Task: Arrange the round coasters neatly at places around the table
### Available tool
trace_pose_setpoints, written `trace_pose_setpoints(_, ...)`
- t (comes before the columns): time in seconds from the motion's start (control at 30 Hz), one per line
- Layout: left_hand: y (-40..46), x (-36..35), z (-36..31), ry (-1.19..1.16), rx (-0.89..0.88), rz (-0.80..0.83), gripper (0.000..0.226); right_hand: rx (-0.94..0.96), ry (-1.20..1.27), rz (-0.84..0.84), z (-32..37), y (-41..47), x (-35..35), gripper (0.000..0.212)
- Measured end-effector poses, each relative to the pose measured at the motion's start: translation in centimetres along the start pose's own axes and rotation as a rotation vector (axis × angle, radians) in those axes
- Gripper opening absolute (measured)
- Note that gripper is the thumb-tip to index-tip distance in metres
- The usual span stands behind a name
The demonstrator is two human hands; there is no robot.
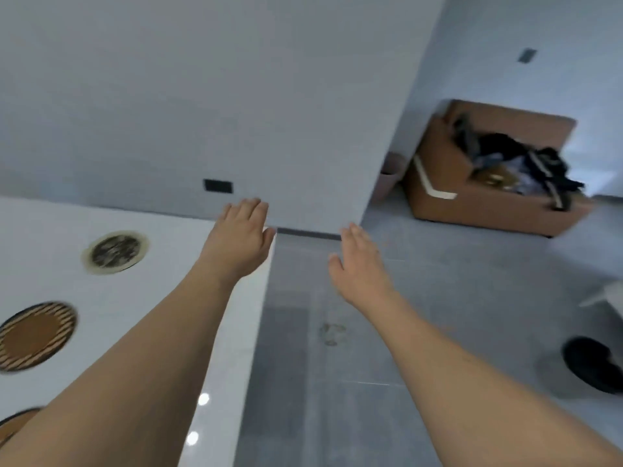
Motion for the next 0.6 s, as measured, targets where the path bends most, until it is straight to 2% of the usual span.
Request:
trace_pose_setpoints(0.13,6.9,-0.6,-10.8,-0.023,-0.137,0.029,0.053,-0.112,-0.001,-0.055,-9.2,0.5,6.6,0.060)
trace_pose_setpoints(0.27,11.5,-2.0,-17.1,-0.006,-0.202,0.053,0.053,-0.177,0.002,-0.066,-15.8,1.3,9.6,0.061)
trace_pose_setpoints(0.43,15.6,-3.9,-20.3,0.004,-0.204,0.084,0.053,-0.193,0.002,-0.062,-20.6,3.5,10.9,0.062)
trace_pose_setpoints(0.6,19.9,-5.5,-19.4,0.005,-0.163,0.100,0.052,-0.178,0.039,-0.046,-22.2,8.3,10.0,0.061)
Point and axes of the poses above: each hand's wrist, its own y-axis towards the middle knuckle, its own x-axis out of the back of the hand, z = x × y, the point moved 7 cm from there along y, towards the middle knuckle, and after that the axes turned 1 degree about -x, right-handed, at the moved point
